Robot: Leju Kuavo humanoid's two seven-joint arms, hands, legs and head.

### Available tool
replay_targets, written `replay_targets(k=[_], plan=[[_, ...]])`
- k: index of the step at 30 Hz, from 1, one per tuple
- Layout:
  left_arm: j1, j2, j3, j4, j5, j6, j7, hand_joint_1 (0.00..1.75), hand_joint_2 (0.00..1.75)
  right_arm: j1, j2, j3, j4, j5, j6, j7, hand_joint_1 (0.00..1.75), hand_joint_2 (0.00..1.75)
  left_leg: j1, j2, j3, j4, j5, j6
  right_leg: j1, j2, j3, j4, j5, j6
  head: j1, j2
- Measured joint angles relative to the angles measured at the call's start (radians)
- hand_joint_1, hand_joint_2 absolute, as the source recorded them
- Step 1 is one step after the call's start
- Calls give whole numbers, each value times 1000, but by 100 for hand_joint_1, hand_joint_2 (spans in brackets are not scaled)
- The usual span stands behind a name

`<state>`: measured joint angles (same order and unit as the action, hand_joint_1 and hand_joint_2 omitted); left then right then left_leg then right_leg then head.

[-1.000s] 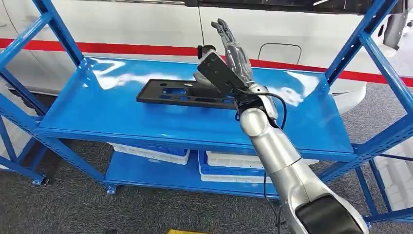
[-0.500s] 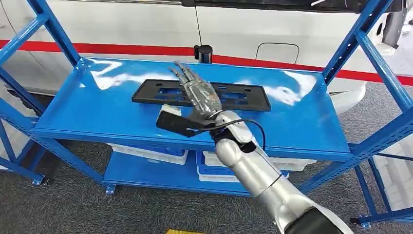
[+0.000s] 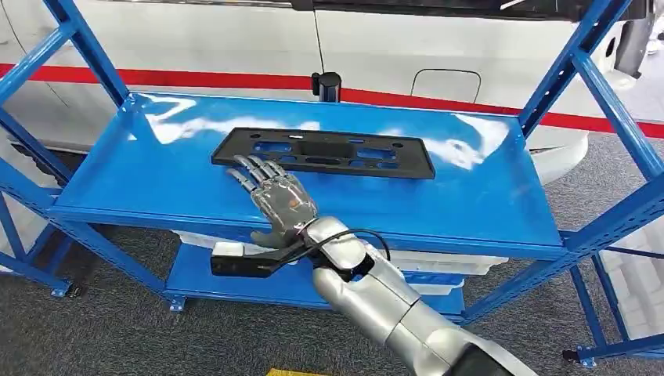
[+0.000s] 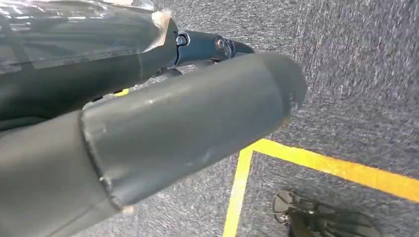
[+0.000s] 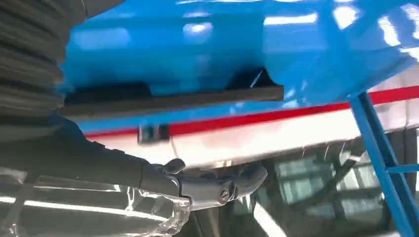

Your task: Take the parts from the cabinet and place them on the table.

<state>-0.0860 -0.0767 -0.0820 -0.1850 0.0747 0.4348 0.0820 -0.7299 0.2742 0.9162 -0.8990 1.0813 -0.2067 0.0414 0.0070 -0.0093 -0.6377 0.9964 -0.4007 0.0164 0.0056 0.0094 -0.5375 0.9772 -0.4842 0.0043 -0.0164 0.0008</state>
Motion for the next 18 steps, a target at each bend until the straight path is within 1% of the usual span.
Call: replay_targets(k=[2,3,4,7,10,12,16,18], plan=[[1,-3,12,0,13,18,7,0,0,-26,25,25,81,140,-100,68,0,175,0,0,0,0,0,0,0,0,0,0,0,0,0,0],[2,-4,16,0,21,27,17,0,0,-41,34,34,122,185,-132,95,0,175,0,0,0,0,0,0,0,0,0,0,0,0,0,0],[3,-6,21,0,22,34,24,0,0,-54,40,37,154,198,-146,117,0,175,0,0,0,0,0,0,0,0,0,0,0,0,0,0],[6,-9,34,1,26,50,55,0,0,-99,52,36,252,200,-164,157,0,175,0,-1,0,0,0,0,0,-1,0,0,0,0,0,0],[9,-11,40,1,26,56,56,0,0,-125,55,35,307,200,-167,162,0,175,0,0,0,0,0,0,0,-1,0,0,0,0,0,0],[9,-11,41,1,26,57,57,0,0,-133,59,35,329,200,-168,162,0,175,0,0,0,0,0,0,0,-1,0,0,0,0,0,0],[9,-12,43,1,31,81,94,0,0,-143,63,26,370,196,-166,192,0,175,0,-1,0,0,0,0,0,-1,0,0,0,0,0,0],[11,-12,46,1,33,84,100,0,0,-150,63,18,393,195,-167,199,0,175,0,0,0,0,0,0,0,-1,0,0,0,0,0,0]])
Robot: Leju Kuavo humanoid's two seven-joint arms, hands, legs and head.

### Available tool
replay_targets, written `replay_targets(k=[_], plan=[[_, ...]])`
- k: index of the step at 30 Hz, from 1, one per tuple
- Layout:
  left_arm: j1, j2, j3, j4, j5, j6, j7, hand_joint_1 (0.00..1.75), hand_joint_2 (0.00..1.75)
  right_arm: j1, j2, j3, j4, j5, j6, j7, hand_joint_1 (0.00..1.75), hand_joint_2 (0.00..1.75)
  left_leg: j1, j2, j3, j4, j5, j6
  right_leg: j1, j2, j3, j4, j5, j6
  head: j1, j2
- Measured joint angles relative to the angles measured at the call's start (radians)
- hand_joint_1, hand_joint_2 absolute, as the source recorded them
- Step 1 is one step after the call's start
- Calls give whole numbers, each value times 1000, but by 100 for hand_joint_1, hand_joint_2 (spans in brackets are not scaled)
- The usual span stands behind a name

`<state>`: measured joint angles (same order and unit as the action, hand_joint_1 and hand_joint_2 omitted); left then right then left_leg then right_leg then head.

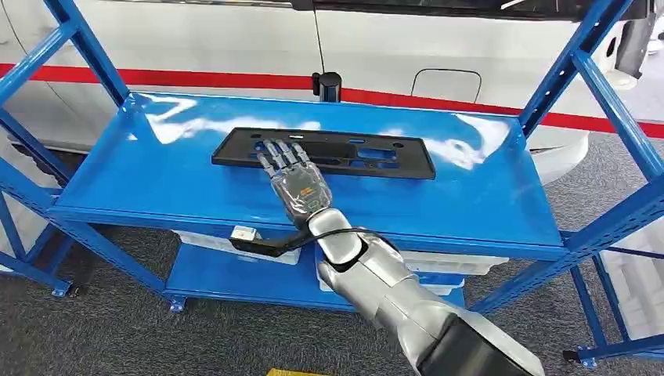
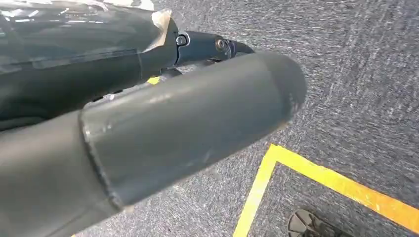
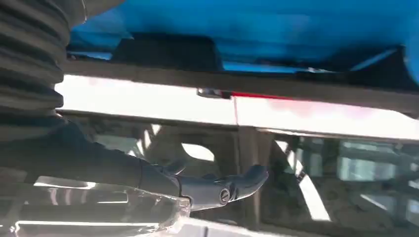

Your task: Take the parts from the cabinet and place them on the table.

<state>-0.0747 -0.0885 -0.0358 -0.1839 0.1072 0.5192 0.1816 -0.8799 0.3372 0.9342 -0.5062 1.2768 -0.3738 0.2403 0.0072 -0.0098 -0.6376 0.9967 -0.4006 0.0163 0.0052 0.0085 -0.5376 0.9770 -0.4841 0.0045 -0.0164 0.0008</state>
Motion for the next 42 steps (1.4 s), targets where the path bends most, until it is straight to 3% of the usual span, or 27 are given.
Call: replay_targets(k=[11,33,34,35,37,38,39,42], plan=[[13,0,12,0,4,4,-12,0,0,-31,-10,-63,131,9,8,44,0,175,0,0,0,0,0,0,0,0,0,0,0,0,0,0],[15,8,12,0,-8,6,-6,0,0,-78,-137,-160,197,35,3,139,0,175,0,0,5,0,0,0,-1,0,2,0,0,0,0,0],[15,9,12,0,-11,6,-8,0,0,-78,-141,-161,198,38,3,141,7,175,0,0,6,0,0,0,-1,0,2,0,0,0,0,0],[15,10,12,0,-11,6,-8,0,0,-78,-142,-162,198,40,3,141,134,175,0,0,6,0,0,0,-1,0,2,0,0,0,0,0],[15,11,11,0,-12,6,-8,0,0,-77,-147,-165,199,45,2,141,141,175,0,0,6,0,0,0,-1,0,2,0,0,0,0,0],[15,11,11,0,-13,6,-8,0,0,-75,-148,-165,201,46,2,141,159,175,0,0,6,0,0,0,-1,0,3,0,0,0,0,0],[15,11,11,0,-13,6,-8,0,0,-74,-150,-165,202,48,2,141,164,175,0,0,6,0,0,0,-1,0,5,0,0,0,0,0],[15,11,11,0,-14,6,-3,0,0,-69,-153,-165,206,56,3,135,166,175,0,0,6,0,0,0,-1,0,5,0,0,0,0,0]])
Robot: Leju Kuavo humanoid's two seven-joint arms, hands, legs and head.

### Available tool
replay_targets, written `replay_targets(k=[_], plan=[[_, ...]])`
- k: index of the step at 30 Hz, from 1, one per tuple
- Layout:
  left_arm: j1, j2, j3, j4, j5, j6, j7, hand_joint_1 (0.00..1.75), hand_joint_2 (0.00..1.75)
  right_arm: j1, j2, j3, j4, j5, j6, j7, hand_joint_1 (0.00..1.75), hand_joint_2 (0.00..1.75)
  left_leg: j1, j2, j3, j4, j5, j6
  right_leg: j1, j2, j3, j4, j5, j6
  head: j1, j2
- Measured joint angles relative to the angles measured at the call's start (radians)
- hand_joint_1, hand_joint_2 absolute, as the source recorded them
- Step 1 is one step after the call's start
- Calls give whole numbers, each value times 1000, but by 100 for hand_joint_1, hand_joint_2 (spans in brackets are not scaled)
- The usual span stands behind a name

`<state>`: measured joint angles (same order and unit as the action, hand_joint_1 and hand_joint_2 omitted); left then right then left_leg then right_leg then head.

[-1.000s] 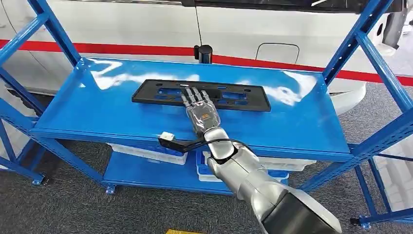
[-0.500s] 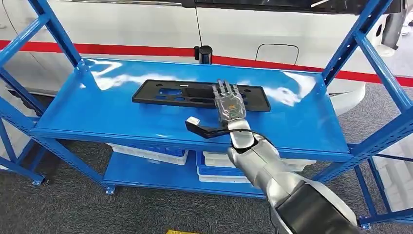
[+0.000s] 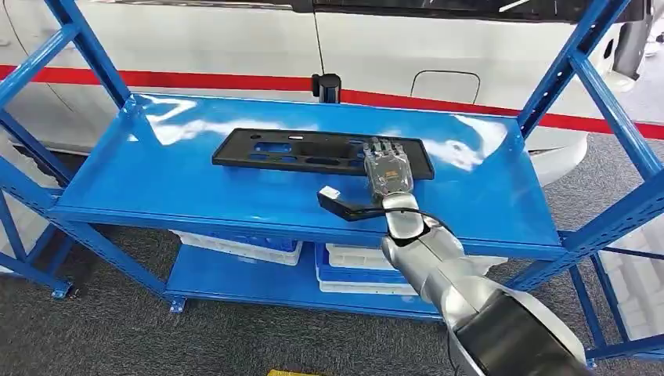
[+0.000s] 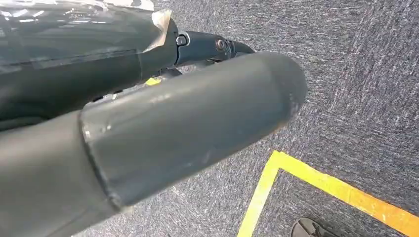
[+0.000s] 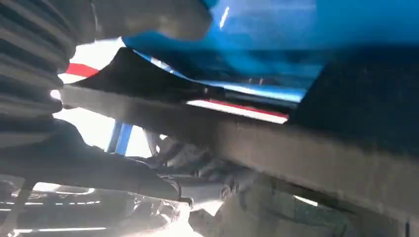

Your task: Take the parts from the cabinet and place them on the table.

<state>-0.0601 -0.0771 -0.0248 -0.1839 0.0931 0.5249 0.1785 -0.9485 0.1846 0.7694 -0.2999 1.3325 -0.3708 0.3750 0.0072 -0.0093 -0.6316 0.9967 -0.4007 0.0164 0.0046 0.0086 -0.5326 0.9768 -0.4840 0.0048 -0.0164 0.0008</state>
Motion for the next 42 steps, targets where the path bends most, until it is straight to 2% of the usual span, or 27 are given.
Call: replay_targets(k=[8,23,27,31,32,34,37,42], plan=[[-1,3,0,0,-5,-2,0,0,0,9,0,-24,0,15,-18,-20,173,175,0,0,0,0,0,0,0,0,0,0,0,0,0,0],[-2,6,-1,0,-9,11,-12,0,0,26,5,-47,-3,62,-73,-54,175,175,0,0,0,0,0,0,0,0,0,0,0,0,0,0],[-2,6,-1,0,6,21,-82,0,0,34,6,-68,-20,67,-143,-75,175,175,0,0,-1,0,0,0,0,0,0,0,0,0,0,0],[-2,8,15,0,66,-26,-191,0,0,54,8,-116,-74,32,-249,-164,175,175,0,0,-1,0,0,0,1,0,0,0,0,0,0,0],[-3,10,30,0,95,-58,-227,0,0,62,10,-134,-115,21,-255,-203,175,175,0,0,-1,0,0,0,1,0,0,0,0,0,0,0],[-5,13,51,0,118,-78,-284,0,0,87,11,-164,-200,13,-251,-258,175,175,0,0,-1,0,0,0,1,0,-1,0,0,0,0,0],[-10,20,69,0,128,-37,-385,0,0,132,13,-202,-361,-19,-228,-337,175,175,0,0,-1,0,0,-1,2,0,-1,0,0,0,0,0],[-23,27,86,0,129,-6,-425,0,0,165,14,-235,-533,-37,-196,-359,175,175,1,0,-1,0,-1,-1,2,0,-1,0,-1,-1,0,0]])
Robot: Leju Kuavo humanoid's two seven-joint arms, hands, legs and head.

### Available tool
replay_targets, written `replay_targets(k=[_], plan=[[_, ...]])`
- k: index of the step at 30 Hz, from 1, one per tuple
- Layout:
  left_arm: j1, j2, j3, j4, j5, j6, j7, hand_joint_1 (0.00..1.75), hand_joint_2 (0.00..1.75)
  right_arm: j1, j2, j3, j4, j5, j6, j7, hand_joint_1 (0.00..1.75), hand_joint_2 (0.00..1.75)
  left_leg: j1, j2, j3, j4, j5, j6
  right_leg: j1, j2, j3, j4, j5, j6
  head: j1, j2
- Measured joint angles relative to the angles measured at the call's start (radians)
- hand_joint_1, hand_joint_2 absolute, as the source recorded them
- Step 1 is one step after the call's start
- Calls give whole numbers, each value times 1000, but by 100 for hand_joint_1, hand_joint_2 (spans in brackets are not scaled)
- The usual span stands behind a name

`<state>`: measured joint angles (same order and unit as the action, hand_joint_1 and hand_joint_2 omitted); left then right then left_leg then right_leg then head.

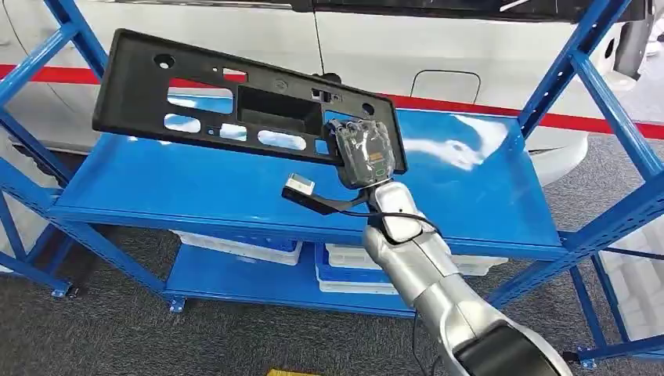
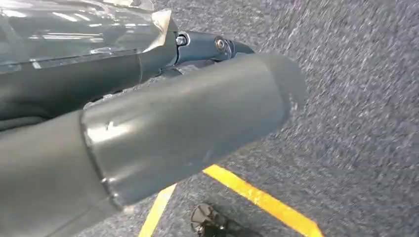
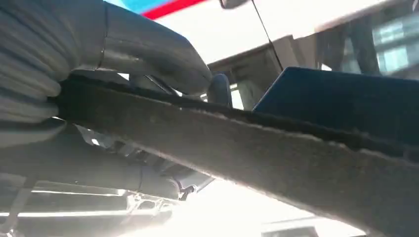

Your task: Take the parts from the cabinet and place them on the table.

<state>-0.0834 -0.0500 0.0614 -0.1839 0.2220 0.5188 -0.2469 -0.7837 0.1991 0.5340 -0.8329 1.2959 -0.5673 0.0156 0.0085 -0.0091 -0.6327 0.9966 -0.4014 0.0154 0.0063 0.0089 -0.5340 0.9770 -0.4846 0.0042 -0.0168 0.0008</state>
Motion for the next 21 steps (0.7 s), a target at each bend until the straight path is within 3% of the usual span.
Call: replay_targets(k=[4,7,15,21], plan=[[-13,-2,11,0,1,36,-41,0,0,12,0,-8,-86,-15,-2,-35,175,175,0,0,0,0,0,0,0,0,0,0,0,0,1,0],[-27,0,12,-1,-8,13,-107,0,0,12,-4,-7,-152,-21,8,-51,175,175,0,-1,0,0,0,0,0,0,0,0,0,0,0,0],[-36,14,13,-1,0,-25,-138,0,0,-7,-4,0,-235,-59,23,-80,175,175,0,0,0,0,0,0,0,0,1,0,0,0,0,0],[-34,19,14,-1,10,-66,-128,0,0,-17,-4,15,-248,-89,21,-86,175,175,0,0,0,0,0,0,0,0,1,0,0,0,0,0]])
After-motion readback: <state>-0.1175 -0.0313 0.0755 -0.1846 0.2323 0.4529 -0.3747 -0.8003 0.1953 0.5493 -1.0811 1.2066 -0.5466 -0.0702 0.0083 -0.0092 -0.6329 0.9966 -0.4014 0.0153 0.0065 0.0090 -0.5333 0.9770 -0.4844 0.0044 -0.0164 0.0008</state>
